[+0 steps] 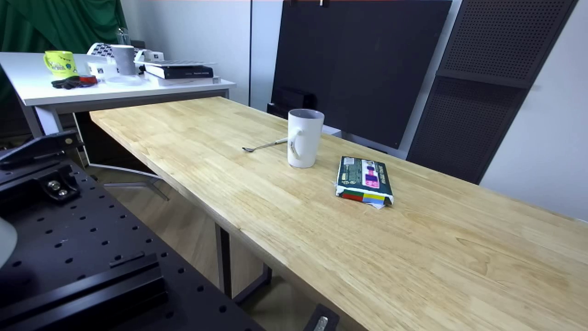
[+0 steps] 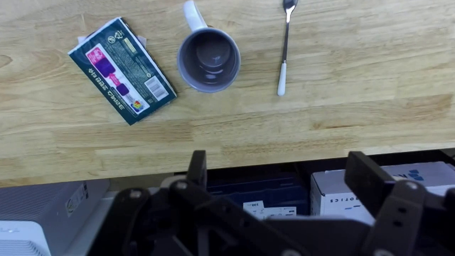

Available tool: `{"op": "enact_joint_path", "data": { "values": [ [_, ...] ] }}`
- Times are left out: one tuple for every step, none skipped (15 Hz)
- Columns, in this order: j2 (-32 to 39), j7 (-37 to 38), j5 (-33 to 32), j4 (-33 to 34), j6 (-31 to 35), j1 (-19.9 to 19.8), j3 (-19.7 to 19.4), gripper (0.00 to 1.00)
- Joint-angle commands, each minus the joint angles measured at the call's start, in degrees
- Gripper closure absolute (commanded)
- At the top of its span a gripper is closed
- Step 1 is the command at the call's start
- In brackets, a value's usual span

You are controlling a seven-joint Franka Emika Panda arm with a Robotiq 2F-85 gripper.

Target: Put the spoon inside the white mug on the table

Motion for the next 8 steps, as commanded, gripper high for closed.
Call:
{"op": "enact_joint_path", "data": {
  "values": [
    [2.54, 5.05, -0.59, 0.35, 3.89, 1.46, -1.41, 0.0],
    [3.33, 6.47, -0.87, 0.05, 5.37, 1.71, -1.73, 0.0],
    [4.07, 7.9, -0.89, -0.26, 7.28, 1.97, -2.1, 0.0],
    [4.87, 8.93, -0.77, -0.36, 8.7, 2.22, -2.41, 0.0],
    [5.94, 10.08, -0.8, -0.27, 9.99, 2.57, -2.74, 0.0],
    [6.95, 10.67, -0.81, -0.04, 10.68, 2.9, -3.04, 0.0],
    [7.8, 11.07, -0.56, 0.23, 11.09, 3.2, -3.29, 0.0],
    [8.64, 11.12, 0.07, 0.45, 11.6, 3.45, -3.44, 0.0]
  ]
}}
